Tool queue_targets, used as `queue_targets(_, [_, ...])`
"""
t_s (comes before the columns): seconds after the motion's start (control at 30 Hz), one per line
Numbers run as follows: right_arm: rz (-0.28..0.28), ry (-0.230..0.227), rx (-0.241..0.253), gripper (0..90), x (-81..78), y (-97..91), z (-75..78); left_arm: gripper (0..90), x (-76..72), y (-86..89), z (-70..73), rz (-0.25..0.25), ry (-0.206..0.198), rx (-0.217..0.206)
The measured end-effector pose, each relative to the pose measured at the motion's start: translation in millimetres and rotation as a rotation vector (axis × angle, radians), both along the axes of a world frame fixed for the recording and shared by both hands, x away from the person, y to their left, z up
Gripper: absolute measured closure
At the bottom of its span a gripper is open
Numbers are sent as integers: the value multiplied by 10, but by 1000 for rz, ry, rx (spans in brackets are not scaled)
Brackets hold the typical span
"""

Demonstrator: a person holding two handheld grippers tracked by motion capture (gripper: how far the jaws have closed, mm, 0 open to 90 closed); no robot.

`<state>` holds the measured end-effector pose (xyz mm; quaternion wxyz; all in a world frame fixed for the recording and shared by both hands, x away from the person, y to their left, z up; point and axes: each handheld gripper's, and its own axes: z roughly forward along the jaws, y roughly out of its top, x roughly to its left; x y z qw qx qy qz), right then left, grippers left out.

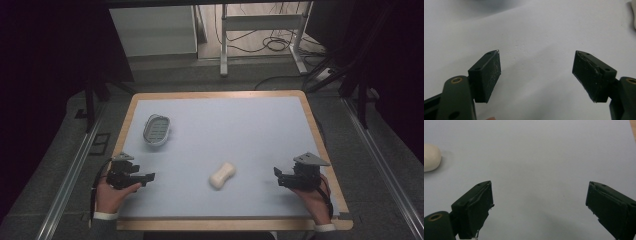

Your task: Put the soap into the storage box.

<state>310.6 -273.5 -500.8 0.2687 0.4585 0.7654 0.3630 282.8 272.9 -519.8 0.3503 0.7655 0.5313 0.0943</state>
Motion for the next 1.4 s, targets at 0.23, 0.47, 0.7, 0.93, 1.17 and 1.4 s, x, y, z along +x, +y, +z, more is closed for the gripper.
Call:
queue_targets(0.23, [-8, -4, 7, 87, -11, -9, 31, 232, -18, -31, -16, -11, 9, 7])
queue_targets(0.47, [4, 0, 10, 93, -23, -17, 32, 223, -20, -62, -19, -20, 12, 4])
queue_targets(0.7, [18, 10, -45, 104, -48, 20, 15, 223, -29, -33, -4, -9, 0, -2])
queue_targets(0.93, [16, 11, -31, 104, -57, 11, 25, 227, -43, -73, 41, -14, -11, 11])
queue_targets(1.17, [8, -2, -3, 105, -77, -35, 88, 240, -43, -165, 103, -38, -11, 28])
queue_targets(1.4, [2, -3, -3, 105, -82, -49, 91, 241, -41, -217, 187, -24, -21, 32])
